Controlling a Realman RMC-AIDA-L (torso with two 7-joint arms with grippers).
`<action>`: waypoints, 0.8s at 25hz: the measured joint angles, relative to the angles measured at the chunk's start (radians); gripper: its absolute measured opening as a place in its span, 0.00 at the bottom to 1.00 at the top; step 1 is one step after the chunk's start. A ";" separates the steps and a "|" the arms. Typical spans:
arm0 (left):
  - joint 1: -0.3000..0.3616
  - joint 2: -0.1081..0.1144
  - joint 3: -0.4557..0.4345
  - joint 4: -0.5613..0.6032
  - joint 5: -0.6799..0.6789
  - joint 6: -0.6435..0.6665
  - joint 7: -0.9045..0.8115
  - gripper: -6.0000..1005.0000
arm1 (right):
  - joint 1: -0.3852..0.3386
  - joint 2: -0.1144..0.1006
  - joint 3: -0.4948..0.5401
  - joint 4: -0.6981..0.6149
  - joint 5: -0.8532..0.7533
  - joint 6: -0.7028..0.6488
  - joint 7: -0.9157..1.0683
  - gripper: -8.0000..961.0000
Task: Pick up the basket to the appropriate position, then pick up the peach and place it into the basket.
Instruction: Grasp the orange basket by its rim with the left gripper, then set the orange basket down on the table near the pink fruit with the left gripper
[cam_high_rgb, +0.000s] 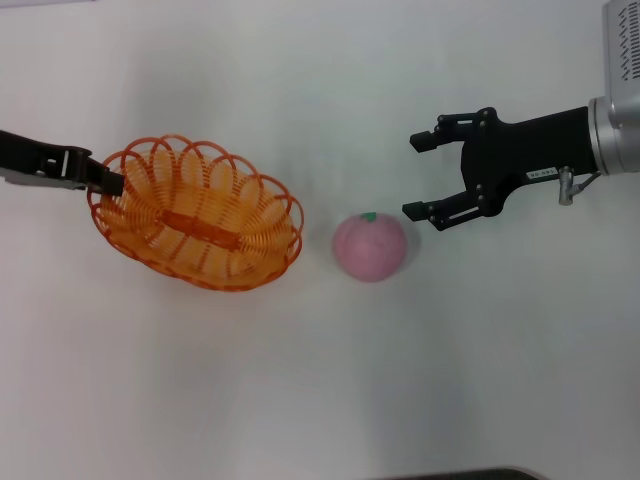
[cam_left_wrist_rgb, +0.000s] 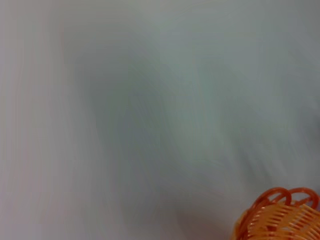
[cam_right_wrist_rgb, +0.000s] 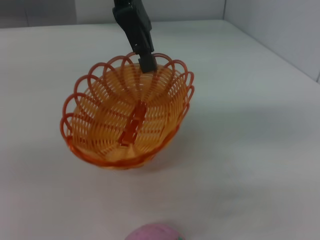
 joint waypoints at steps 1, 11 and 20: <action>0.002 0.005 -0.017 -0.015 -0.004 0.005 -0.009 0.07 | 0.000 0.000 -0.001 0.000 0.000 0.000 0.000 0.95; 0.076 -0.011 -0.099 -0.030 -0.035 -0.015 -0.089 0.06 | 0.006 0.004 -0.005 -0.012 0.001 0.010 0.000 0.95; 0.128 -0.077 -0.103 0.024 -0.074 -0.031 -0.095 0.06 | 0.008 0.006 -0.001 -0.012 0.002 0.010 0.001 0.95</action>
